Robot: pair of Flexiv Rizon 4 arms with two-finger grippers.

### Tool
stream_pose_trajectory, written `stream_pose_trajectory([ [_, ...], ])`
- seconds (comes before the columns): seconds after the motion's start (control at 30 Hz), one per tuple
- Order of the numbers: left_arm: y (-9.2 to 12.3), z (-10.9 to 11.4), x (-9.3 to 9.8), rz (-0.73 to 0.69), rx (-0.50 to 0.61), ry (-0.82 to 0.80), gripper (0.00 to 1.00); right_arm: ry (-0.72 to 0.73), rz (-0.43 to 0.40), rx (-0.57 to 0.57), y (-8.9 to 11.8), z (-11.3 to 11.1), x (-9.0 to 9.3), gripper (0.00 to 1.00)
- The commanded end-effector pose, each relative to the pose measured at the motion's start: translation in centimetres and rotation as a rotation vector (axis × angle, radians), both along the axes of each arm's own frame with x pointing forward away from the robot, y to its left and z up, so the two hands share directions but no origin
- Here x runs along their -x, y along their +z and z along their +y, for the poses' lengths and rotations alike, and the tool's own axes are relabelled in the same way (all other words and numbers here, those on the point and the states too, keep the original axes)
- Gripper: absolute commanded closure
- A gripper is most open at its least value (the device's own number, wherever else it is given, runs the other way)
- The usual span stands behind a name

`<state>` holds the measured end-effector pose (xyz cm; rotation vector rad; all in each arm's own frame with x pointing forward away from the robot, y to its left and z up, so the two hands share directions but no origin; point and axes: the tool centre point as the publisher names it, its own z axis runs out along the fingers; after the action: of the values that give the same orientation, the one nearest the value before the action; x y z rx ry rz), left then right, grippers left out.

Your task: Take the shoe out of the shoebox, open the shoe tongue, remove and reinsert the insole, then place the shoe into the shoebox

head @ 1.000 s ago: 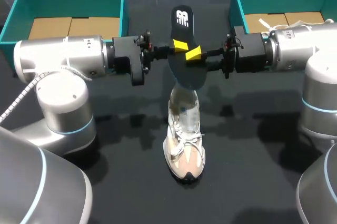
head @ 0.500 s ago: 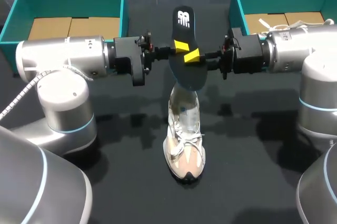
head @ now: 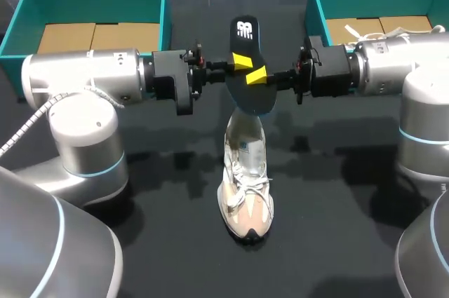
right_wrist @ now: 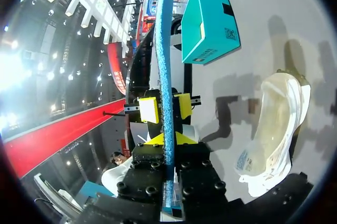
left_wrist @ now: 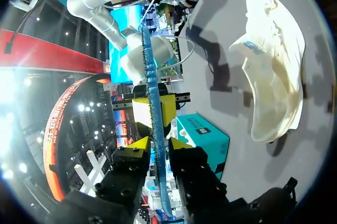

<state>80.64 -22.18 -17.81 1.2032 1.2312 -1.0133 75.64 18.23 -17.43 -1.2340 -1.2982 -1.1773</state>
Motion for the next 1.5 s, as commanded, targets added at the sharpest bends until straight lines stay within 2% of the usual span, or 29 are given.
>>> stream_pose_trajectory([
  [0.03,0.3,1.9,0.7,0.05,-0.053,0.0,0.0,-0.006,-0.013,-0.007,-0.1,-0.7,0.0,1.0],
  [0.17,0.1,4.4,1.2,0.126,-0.154,0.01,0.0,-0.013,-0.033,-0.013,-0.2,-1.3,-0.3,1.0],
  [0.27,0.0,6.0,2.1,0.069,-0.267,0.022,0.0,0.016,-0.055,-0.035,-0.4,-1.1,-0.5,1.0],
  [0.67,0.0,6.0,2.1,0.069,-0.267,0.022,0.0,0.016,-0.055,-0.035,-0.4,-1.1,-0.5,1.0],
  [0.73,-1.0,5.7,3.1,0.03,-0.346,0.067,0.0,-0.004,-0.071,-0.015,-0.5,-1.0,-0.6,1.0],
  [0.9,-1.6,7.0,3.2,0.305,-0.499,0.202,0.0,-0.074,-0.187,-0.056,-0.8,-1.5,-0.9,1.0],
  [0.93,-1.6,7.3,3.3,0.35,-0.53,0.223,0.0,-0.079,-0.19,-0.064,-0.8,-1.7,-1.0,1.0],
  [1.03,-1.2,8.3,4.1,0.455,-0.562,0.251,0.0,-0.102,-0.223,-0.071,-1.1,-2.0,-1.6,1.0],
  [1.1,-0.9,9.0,4.4,0.587,-0.578,0.26,0.0,-0.112,-0.25,-0.04,-1.2,-1.9,-2.0,1.0],
  [1.13,-0.8,9.3,4.5,0.656,-0.609,0.283,0.0,-0.085,-0.289,-0.042,-1.2,-1.7,-2.1,1.0],
  [1.17,-0.7,9.4,4.6,0.685,-0.634,0.312,0.0,-0.084,-0.303,-0.044,-1.1,-1.6,-2.1,1.0],
  [1.2,-0.6,9.6,4.7,0.605,-0.672,0.399,0.0,-0.084,-0.303,-0.044,-1.1,-1.6,-2.1,1.0],
  [1.23,-0.6,9.5,5.1,0.443,-0.719,0.538,0.0,-0.084,-0.303,-0.044,-1.1,-1.6,-2.1,1.0],
  [1.5,-0.6,9.5,5.1,0.443,-0.719,0.538,0.0,-0.084,-0.303,-0.044,-1.1,-1.6,-2.1,1.0],
])
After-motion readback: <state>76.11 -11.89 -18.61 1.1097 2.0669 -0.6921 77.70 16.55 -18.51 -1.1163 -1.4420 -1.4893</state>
